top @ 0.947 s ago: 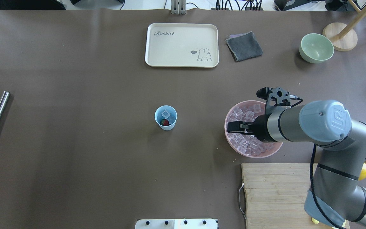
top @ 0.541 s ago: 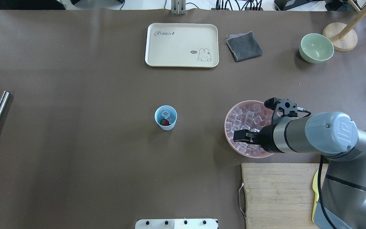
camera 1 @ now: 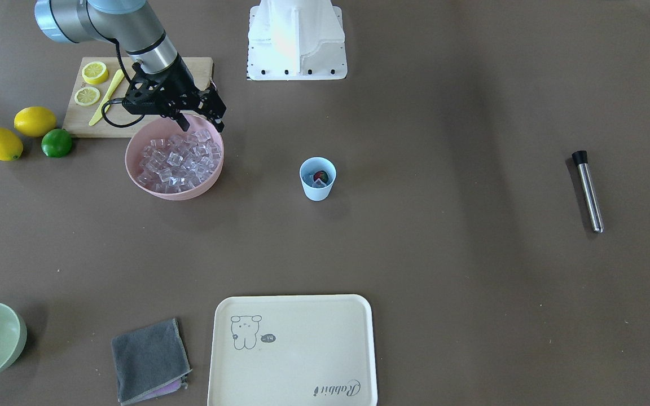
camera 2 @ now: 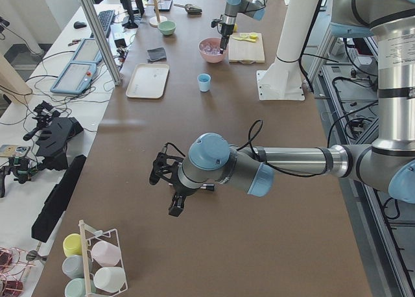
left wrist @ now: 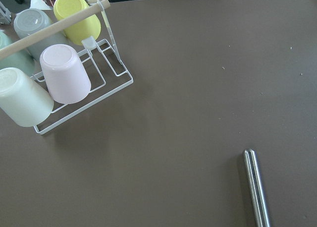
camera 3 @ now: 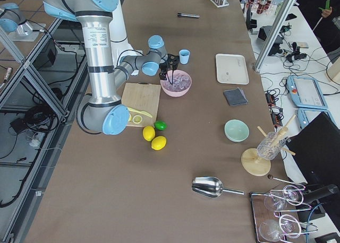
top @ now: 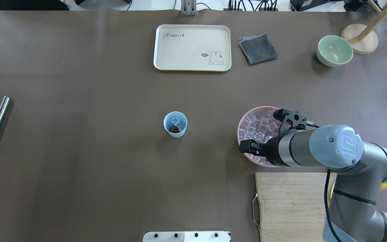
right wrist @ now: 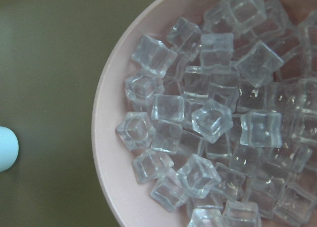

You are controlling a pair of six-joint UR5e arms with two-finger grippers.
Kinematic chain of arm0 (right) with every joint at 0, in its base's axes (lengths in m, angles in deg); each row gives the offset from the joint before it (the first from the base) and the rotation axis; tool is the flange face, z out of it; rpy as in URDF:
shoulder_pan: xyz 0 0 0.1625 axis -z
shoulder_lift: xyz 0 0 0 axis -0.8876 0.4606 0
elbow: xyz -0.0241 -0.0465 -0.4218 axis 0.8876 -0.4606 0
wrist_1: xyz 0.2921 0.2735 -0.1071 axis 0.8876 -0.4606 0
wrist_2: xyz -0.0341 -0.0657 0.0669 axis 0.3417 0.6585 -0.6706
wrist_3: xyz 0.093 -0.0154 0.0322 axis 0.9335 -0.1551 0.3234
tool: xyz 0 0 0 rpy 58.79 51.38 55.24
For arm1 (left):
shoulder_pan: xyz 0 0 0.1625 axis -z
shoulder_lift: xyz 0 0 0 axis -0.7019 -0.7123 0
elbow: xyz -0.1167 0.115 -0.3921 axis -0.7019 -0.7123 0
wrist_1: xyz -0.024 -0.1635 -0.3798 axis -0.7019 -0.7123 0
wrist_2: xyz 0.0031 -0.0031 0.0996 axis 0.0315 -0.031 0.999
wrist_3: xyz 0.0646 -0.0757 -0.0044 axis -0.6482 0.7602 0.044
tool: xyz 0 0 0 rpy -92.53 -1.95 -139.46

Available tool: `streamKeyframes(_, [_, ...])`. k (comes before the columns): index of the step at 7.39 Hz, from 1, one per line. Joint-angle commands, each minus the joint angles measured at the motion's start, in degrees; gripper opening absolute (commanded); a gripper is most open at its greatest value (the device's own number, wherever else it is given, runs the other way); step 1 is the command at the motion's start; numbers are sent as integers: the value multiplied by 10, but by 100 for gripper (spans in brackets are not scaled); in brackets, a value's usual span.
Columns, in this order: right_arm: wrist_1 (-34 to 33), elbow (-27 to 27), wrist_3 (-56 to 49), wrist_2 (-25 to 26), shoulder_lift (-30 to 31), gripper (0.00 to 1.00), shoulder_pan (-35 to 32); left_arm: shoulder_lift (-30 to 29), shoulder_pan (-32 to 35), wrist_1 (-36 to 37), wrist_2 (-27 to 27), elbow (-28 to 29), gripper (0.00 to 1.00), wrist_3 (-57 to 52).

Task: Mash ice and strawberries in cup
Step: 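Lower the right gripper into the ice and close on a cube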

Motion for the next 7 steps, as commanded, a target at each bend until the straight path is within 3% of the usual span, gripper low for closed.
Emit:
streamKeyframes(1, [0,-3,-1,0,0,90,1,0,0,0,0,0,98,0])
streamKeyframes(7, [0,-3,-9,-27,7,72,-34,0,-1,0,0,-2,98,1])
